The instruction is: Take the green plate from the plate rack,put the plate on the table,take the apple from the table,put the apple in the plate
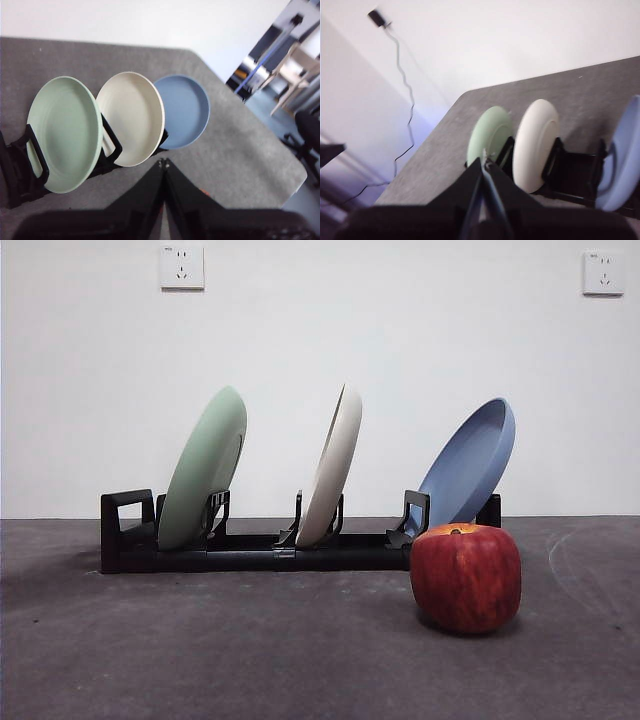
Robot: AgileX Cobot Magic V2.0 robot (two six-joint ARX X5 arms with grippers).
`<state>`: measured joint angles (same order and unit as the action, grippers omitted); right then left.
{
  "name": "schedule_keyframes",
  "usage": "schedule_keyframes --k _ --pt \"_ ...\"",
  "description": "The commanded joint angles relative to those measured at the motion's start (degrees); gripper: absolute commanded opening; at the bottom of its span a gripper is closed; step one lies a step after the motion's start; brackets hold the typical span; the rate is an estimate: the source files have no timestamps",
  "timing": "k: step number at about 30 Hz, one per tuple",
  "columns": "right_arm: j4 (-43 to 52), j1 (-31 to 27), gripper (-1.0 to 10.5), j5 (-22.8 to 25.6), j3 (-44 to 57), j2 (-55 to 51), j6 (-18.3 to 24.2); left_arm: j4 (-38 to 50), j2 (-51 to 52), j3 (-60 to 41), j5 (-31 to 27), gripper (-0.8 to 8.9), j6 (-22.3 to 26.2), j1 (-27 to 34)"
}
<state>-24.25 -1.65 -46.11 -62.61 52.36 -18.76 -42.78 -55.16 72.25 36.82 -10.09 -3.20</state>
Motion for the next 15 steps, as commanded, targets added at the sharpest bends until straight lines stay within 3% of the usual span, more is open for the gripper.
schedule_keyframes --k 1,3,4,8,11,15 --pt "-4.24 2.19 1.2 0.09 -4.24 3.50 4.07 -2.91 -5.55 5.86 0.13 0.00 4.26 -0.55" --pt "-6.58 3.91 2.5 1.77 -6.62 5.66 4.48 -3.52 -8.81 8.81 0.02 0.27 4.42 -0.72" --pt "-7.48 4.90 3.1 2.97 -7.61 6.71 4.50 -3.48 -10.36 10.08 0.02 0.95 4.39 -0.87" --pt "-10.45 8.81 5.3 9.20 -10.69 9.94 5.46 -3.50 -15.23 13.94 0.00 4.95 4.35 -2.45" --pt "-12.00 11.13 5.7 13.62 -12.44 11.69 6.05 -3.41 -17.53 15.45 -0.94 5.09 4.37 -4.26" --pt "-12.24 13.44 5.7 14.97 -14.19 13.57 6.64 -3.39 -20.31 16.79 -1.05 5.09 4.37 -6.56"
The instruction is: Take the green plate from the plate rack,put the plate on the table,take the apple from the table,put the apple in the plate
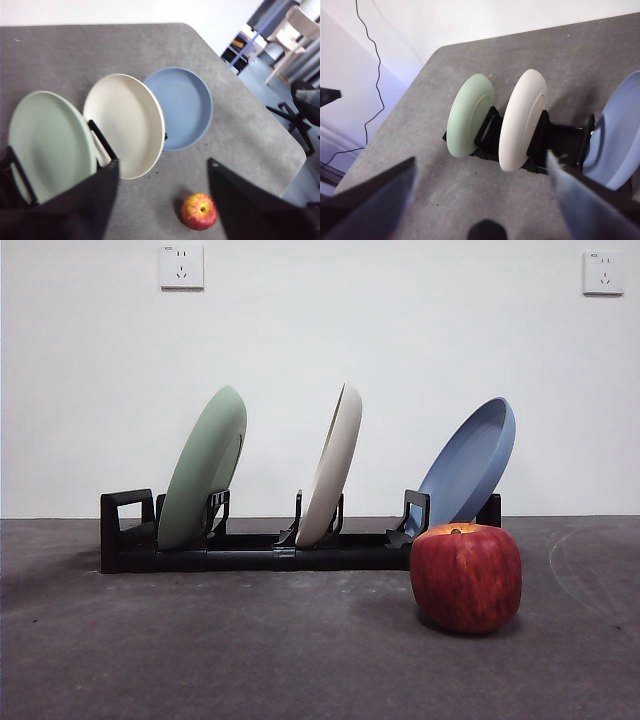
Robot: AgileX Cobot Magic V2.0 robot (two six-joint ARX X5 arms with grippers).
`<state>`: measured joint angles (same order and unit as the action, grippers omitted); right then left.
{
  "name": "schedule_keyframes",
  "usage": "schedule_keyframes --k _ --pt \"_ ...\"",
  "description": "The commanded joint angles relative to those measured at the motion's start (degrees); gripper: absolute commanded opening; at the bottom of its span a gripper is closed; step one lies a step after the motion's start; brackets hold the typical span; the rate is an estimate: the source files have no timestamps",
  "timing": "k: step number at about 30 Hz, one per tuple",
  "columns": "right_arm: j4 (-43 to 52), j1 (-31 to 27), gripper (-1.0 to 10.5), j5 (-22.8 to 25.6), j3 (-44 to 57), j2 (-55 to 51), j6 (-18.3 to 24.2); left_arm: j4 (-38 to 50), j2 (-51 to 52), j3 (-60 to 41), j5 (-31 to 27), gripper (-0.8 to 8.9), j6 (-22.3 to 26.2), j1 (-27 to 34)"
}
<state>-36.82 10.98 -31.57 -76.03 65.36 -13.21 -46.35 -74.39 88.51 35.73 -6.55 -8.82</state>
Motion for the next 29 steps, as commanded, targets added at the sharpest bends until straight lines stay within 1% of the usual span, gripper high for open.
schedule_keyframes --k 1,3,12,17,23,29 --pt "0.39 1.16 5.7 0.55 -1.05 0.85 1.07 0.57 -1.73 0.63 -0.02 5.09 0.83 -1.42" --pt "0.39 1.53 5.7 0.52 -1.46 1.20 1.07 1.70 -2.73 0.63 -1.33 5.09 0.76 -2.32" --pt "0.28 1.81 5.7 1.16 -1.62 1.22 1.01 7.26 -8.31 1.16 -13.68 5.09 0.72 -5.90" --pt "0.09 1.81 5.6 1.18 -1.62 1.22 0.94 10.14 -12.90 1.27 -16.31 5.08 0.66 -7.17" --pt "-1.75 1.81 5.6 1.18 -1.62 1.22 1.03 14.67 -18.60 1.27 -22.14 5.07 0.68 -8.37" --pt "-2.23 1.81 5.6 1.18 -1.62 1.22 1.05 17.99 -23.34 1.27 -22.29 5.07 0.68 -8.44"
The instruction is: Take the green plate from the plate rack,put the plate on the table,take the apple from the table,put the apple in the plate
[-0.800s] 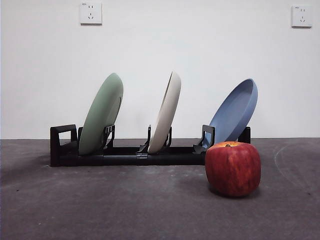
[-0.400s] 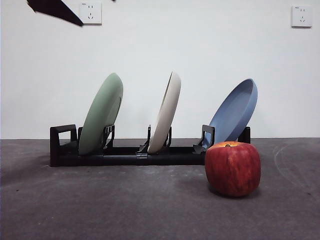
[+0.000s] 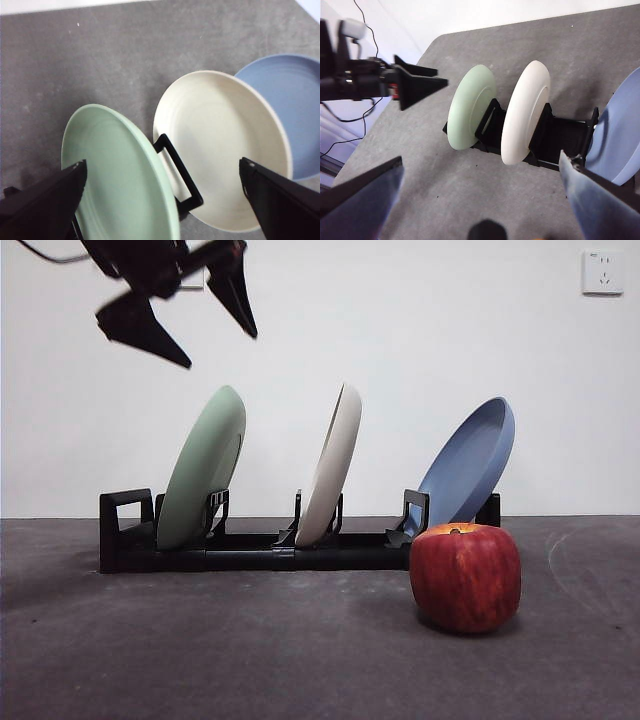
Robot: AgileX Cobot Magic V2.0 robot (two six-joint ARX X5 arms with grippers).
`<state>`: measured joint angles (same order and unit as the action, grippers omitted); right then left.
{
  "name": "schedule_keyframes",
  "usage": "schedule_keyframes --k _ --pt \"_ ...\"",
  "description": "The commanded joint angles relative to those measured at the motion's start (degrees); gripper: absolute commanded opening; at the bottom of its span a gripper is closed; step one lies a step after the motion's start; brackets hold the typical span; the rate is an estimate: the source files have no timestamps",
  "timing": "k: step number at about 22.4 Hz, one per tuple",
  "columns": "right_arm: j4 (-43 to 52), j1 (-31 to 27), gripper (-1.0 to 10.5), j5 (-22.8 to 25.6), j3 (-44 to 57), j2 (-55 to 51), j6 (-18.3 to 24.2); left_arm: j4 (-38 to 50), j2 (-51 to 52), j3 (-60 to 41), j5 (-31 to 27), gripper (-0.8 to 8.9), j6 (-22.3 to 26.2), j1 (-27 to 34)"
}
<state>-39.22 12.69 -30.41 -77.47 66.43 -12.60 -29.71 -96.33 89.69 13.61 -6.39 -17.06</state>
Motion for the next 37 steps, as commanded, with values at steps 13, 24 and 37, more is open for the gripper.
schedule_keyframes --k 13,24,37 --pt "-0.02 0.11 5.6 0.33 -0.17 0.15 0.68 2.08 -6.21 0.09 -1.16 3.92 0.46 -0.20" --pt "0.02 0.11 5.6 0.92 -0.17 0.15 0.66 0.35 -6.21 0.09 1.86 -0.09 0.63 -0.57" --pt "-0.20 0.11 5.6 0.92 -0.17 0.15 0.68 -5.29 -6.08 17.68 3.30 -0.09 -1.01 -0.63"
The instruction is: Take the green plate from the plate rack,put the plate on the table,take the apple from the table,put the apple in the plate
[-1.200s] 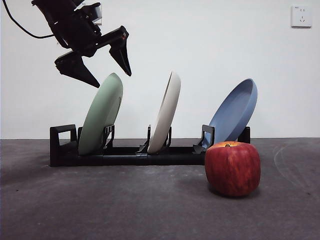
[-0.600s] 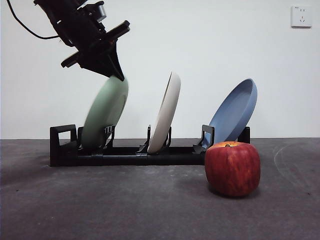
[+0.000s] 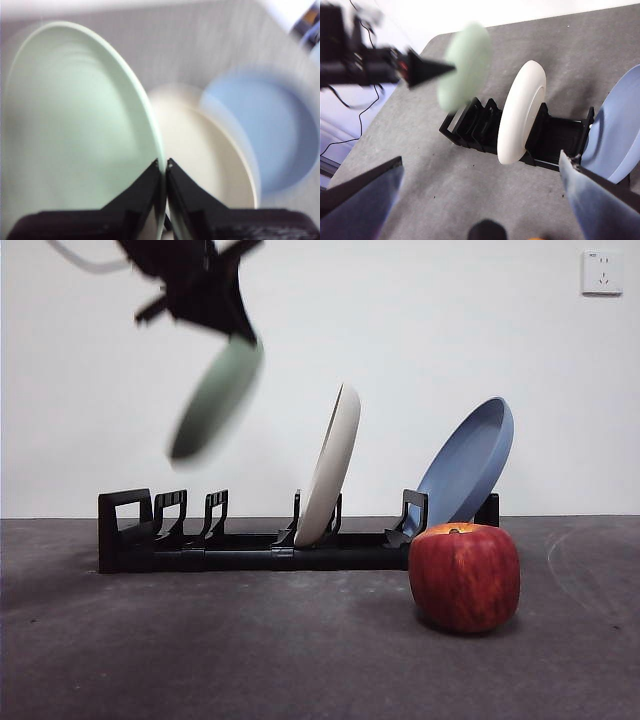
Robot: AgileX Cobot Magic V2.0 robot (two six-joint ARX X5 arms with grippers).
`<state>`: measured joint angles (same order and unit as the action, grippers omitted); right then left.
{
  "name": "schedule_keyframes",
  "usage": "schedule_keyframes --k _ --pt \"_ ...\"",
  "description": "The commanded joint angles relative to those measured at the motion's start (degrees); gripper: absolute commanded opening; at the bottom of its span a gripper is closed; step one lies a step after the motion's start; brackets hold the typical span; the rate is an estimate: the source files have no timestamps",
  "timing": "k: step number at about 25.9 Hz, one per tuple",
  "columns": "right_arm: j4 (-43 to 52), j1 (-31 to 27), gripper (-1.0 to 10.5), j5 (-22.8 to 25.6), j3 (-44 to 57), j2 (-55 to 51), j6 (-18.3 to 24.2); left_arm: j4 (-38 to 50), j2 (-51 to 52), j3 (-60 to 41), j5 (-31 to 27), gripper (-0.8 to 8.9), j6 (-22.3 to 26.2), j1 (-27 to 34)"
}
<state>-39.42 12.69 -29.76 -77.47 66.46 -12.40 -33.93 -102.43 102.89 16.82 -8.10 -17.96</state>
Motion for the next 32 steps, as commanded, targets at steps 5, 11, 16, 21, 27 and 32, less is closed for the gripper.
schedule_keyframes --k 5,11,16,21,27,32 --pt "-0.09 0.11 5.6 1.88 -0.17 0.15 0.68 -19.47 0.02 24.22 0.13 -0.09 2.89 0.17" --pt "-0.17 0.07 5.6 4.13 -0.17 0.13 2.10 -42.47 0.07 38.40 -1.16 -0.09 13.33 -1.60" --pt "-0.42 0.07 5.6 4.57 -0.17 0.15 2.32 -42.64 5.31 38.47 -1.42 -0.09 12.81 -4.37" --pt "-1.46 0.04 5.6 4.72 -0.17 0.13 3.52 -42.66 10.82 38.45 -2.38 -0.09 12.85 -10.01" --pt "-2.16 0.04 5.6 5.20 -0.17 0.13 3.72 -42.66 18.71 31.63 -11.96 -0.09 12.85 -21.05" --pt "-2.64 0.04 5.6 5.18 -0.17 0.13 4.37 -42.66 26.34 16.11 -19.43 -0.09 10.54 -30.45"
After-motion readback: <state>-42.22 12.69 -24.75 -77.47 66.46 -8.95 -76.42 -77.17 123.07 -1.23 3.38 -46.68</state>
